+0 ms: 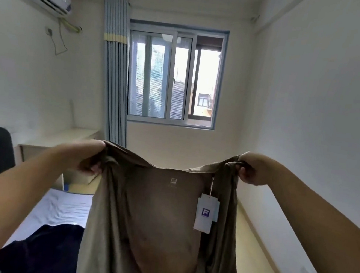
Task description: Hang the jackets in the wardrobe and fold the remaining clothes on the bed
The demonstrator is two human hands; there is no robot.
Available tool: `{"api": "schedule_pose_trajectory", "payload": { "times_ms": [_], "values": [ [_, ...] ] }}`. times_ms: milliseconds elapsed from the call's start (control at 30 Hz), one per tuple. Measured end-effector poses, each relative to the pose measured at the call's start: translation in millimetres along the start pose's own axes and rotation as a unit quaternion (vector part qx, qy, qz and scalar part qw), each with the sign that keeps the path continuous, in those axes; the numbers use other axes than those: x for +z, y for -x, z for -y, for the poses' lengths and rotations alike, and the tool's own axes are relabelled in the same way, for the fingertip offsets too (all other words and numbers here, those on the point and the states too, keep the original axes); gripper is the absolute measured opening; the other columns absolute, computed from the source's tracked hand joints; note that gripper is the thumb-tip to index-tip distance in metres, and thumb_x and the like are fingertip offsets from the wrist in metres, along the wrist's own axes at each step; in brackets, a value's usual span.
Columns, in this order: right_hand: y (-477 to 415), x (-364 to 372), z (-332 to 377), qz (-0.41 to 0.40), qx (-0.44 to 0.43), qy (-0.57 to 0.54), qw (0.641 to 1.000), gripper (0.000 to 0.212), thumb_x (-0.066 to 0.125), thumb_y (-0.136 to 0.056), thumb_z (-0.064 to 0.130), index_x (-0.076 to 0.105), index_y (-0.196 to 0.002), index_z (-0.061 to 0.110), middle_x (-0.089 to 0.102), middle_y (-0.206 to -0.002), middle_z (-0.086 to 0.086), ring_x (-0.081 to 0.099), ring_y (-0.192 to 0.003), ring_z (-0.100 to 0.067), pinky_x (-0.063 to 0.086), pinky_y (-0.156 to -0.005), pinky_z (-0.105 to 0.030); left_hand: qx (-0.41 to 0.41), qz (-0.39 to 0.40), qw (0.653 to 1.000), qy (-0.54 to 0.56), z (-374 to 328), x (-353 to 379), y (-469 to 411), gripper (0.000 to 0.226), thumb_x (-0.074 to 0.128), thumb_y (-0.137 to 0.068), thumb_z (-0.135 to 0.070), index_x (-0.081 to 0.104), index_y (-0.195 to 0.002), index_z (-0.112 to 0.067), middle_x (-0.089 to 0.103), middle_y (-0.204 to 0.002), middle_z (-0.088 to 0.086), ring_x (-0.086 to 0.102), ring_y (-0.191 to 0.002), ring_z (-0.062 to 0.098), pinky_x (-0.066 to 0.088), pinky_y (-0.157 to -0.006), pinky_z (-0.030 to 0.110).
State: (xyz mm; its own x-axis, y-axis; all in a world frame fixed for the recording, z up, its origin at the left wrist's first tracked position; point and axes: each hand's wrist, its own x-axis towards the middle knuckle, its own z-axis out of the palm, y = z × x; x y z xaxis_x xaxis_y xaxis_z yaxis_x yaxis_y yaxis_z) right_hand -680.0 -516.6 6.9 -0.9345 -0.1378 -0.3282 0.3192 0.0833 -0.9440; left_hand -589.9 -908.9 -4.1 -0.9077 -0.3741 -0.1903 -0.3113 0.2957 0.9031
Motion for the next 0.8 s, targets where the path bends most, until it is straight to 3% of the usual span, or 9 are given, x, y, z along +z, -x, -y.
{"api": "schedule_pose_trajectory", "payload": {
  "times_ms": [100, 267, 400, 500, 567, 633, 700, 800],
  "values": [
    [13, 0, -13, 0.063, -0.01, -0.123, 0.99, 0.028, 0.025, -0.092, 0.002, 0.049, -0.077, 0.002, 0.051, -0.042, -0.004, 0.046, -0.03, -0.006, 0.04, -0.032, -0.012, -0.025, 0.057, 0.994, 0.089, -3, 13, 10, 0.033, 0.034, -0.093, -0.019, 0.04, -0.061, -0.014, 0.038, -0.04, 0.002, 0.033, -0.028, 0.011, 0.03, -0.033, 0.01],
    [25, -6, 6, 0.063, -0.061, -0.165, 0.982, 0.027, 0.031, -0.094, 0.007, 0.047, -0.072, 0.008, 0.05, -0.042, 0.0, 0.047, -0.03, -0.004, 0.04, -0.035, -0.01, -0.007, 0.07, 0.991, 0.113, -16, 26, 15, 0.038, 0.035, -0.092, -0.029, 0.039, -0.057, -0.013, 0.038, -0.037, 0.003, 0.034, -0.024, 0.013, 0.032, -0.032, 0.011],
    [-2, -2, 2, 0.047, -0.047, -0.087, 0.994, 0.024, 0.033, -0.093, 0.009, 0.047, -0.074, 0.008, 0.052, -0.044, -0.002, 0.046, -0.031, -0.007, 0.044, -0.038, -0.013, -0.029, 0.049, 0.988, 0.143, -10, 51, -7, 0.035, 0.035, -0.094, -0.024, 0.038, -0.061, -0.016, 0.039, -0.036, -0.003, 0.034, -0.024, 0.008, 0.032, -0.03, 0.011],
    [-49, 17, -32, -0.019, -0.027, 0.061, 0.998, 0.021, 0.035, -0.092, 0.008, 0.052, -0.083, 0.004, 0.058, -0.055, -0.008, 0.054, -0.037, -0.014, 0.052, -0.044, -0.022, -0.056, 0.047, 0.991, 0.108, 17, 87, -37, 0.033, 0.036, -0.096, -0.023, 0.052, -0.071, -0.011, 0.054, -0.04, 0.001, 0.052, -0.033, 0.013, 0.047, -0.046, 0.022],
    [-88, 32, -62, -0.058, -0.054, 0.144, 0.986, 0.025, 0.035, -0.092, 0.004, 0.059, -0.094, 0.001, 0.064, -0.076, -0.016, 0.061, -0.052, -0.019, 0.055, -0.057, -0.03, -0.06, 0.037, 0.994, 0.082, 41, 116, -65, 0.03, 0.035, -0.098, -0.018, 0.06, -0.09, -0.004, 0.064, -0.052, 0.005, 0.062, -0.052, 0.018, 0.05, -0.052, 0.026],
    [-123, 48, -94, -0.034, -0.091, 0.211, 0.973, 0.036, 0.036, -0.091, 0.0, 0.061, -0.116, 0.006, 0.063, -0.112, -0.017, 0.063, -0.086, -0.022, 0.053, -0.078, -0.034, -0.055, 0.049, 0.996, 0.058, 68, 149, -89, 0.028, 0.037, -0.097, -0.013, 0.054, -0.118, -0.007, 0.066, -0.075, 0.007, 0.059, -0.068, 0.018, 0.049, -0.059, 0.027],
    [-150, 62, -132, 0.033, -0.092, 0.23, 0.968, 0.053, 0.039, -0.091, -0.001, 0.042, -0.141, 0.015, 0.047, -0.14, -0.012, 0.054, -0.116, -0.022, 0.045, -0.096, -0.033, -0.053, 0.076, 0.996, 0.017, 104, 184, -109, 0.039, 0.044, -0.096, -0.016, 0.038, -0.134, -0.017, 0.057, -0.102, 0.005, 0.054, -0.084, 0.018, 0.044, -0.074, 0.033],
    [-172, 72, -224, 0.088, -0.041, 0.243, 0.965, 0.059, 0.045, -0.092, -0.003, 0.031, -0.146, 0.013, 0.04, -0.146, -0.015, 0.045, -0.128, -0.019, 0.043, -0.093, -0.021, -0.045, 0.106, 0.98, -0.161, 194, 236, -114, 0.047, 0.05, -0.092, -0.02, 0.038, -0.137, -0.013, 0.051, -0.132, 0.009, 0.052, -0.111, 0.023, 0.043, -0.089, 0.031]
  ]
}}
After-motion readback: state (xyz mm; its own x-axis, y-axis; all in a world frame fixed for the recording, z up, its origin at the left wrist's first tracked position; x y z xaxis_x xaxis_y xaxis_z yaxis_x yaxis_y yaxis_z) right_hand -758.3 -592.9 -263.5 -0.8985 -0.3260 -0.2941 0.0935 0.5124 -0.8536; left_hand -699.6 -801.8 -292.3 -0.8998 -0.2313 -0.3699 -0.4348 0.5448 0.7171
